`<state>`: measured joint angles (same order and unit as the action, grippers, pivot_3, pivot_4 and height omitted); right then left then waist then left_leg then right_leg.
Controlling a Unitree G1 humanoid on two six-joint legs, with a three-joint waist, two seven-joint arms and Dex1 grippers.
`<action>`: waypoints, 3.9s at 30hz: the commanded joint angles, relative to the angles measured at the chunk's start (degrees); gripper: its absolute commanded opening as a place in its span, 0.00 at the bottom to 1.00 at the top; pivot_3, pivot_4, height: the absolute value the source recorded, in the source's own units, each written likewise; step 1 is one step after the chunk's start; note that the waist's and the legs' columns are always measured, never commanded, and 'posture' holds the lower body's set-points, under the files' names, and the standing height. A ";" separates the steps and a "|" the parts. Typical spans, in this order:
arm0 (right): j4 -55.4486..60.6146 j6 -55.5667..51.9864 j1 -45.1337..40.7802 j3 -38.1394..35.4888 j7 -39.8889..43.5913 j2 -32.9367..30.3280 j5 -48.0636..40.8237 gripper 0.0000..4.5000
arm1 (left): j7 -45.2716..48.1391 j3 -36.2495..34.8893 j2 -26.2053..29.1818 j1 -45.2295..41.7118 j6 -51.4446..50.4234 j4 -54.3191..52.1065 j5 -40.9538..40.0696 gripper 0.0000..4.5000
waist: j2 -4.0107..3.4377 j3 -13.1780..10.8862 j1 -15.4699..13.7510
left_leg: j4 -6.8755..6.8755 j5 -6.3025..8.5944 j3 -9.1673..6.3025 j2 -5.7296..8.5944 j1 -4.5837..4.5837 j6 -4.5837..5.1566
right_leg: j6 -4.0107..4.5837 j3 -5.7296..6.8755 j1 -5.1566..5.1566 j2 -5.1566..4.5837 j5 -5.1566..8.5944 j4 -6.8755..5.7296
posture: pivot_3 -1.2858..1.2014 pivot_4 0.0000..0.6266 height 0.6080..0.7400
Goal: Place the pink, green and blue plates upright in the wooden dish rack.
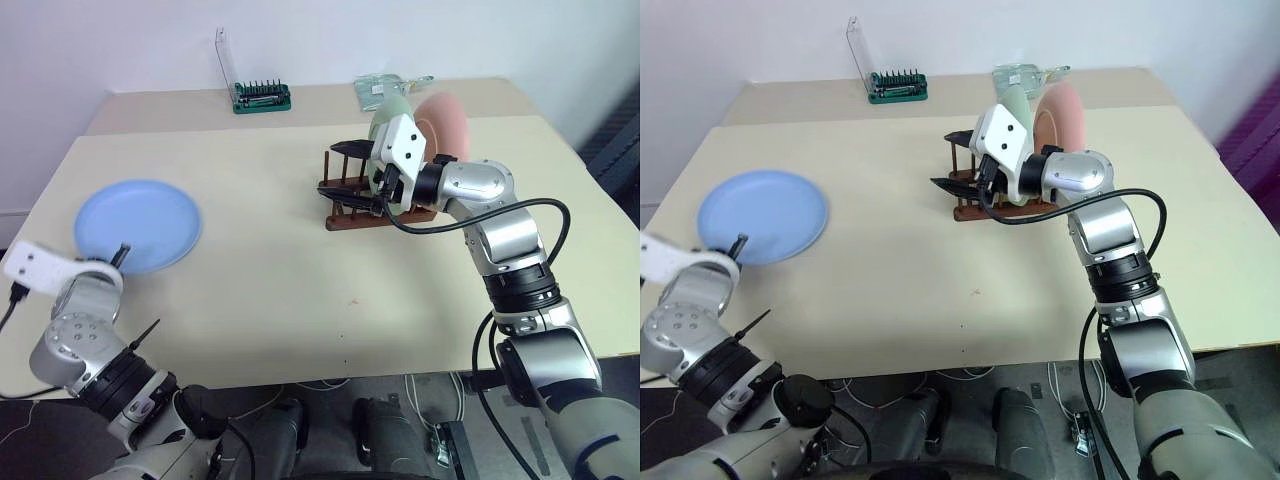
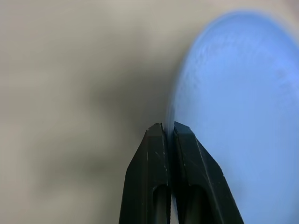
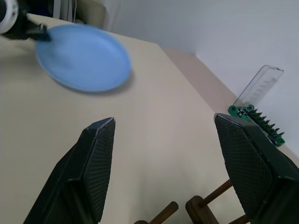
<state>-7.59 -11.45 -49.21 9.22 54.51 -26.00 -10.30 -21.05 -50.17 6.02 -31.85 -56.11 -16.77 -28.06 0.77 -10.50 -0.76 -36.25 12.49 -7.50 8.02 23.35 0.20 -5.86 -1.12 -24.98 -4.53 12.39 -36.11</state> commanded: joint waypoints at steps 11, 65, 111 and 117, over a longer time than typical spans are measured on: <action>-7.53 28.77 -4.79 11.37 -9.66 2.90 22.19 1.00 | 4.72 26.07 -0.32 -11.22 1.08 -8.33 -1.28 0.00 | 0.03 0.00 1.51 | 0.12 -0.15 0.04 -0.01 0.00 0.02 | 0.00 -0.07 -0.11 0.03 0.00 -0.02 | 0.52 0.24 1.00; 13.74 -30.55 -1.71 -14.58 -32.95 18.45 -29.41 0.00 | 47.91 50.58 23.39 23.67 37.75 -3.20 11.82 0.63 | -0.08 0.00 1.45 | 0.50 -0.03 0.03 -0.20 0.00 0.28 | 0.30 -0.26 -0.37 0.13 -0.09 -0.03 | 0.52 0.24 1.00; 5.53 -7.50 16.71 -23.18 -3.77 -17.82 -15.33 0.80 | 50.40 39.90 25.06 28.38 38.73 -1.17 12.22 0.64 | -0.08 -0.04 0.53 | 0.35 0.04 0.04 -0.24 0.00 0.40 | 0.28 -0.08 -0.12 0.07 -0.08 0.17 | 0.52 0.24 1.00; 1.87 -4.93 21.40 -22.73 -4.98 -17.70 -11.66 0.80 | 51.40 39.28 25.74 30.47 40.31 -0.28 12.93 0.64 | -0.19 -0.09 0.74 | 0.33 0.04 0.27 -0.39 -0.02 0.40 | 0.30 -0.12 -0.16 0.07 -0.08 0.15 | 0.52 0.24 1.00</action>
<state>-5.84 -18.42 -27.11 -12.86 49.92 -43.67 -22.66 30.17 -9.86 31.37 -1.41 -17.10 -16.02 -15.45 0.58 -10.59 -0.02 -35.93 12.53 -7.22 7.62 23.34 0.59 -5.56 -1.24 -25.14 -4.47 12.32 -35.95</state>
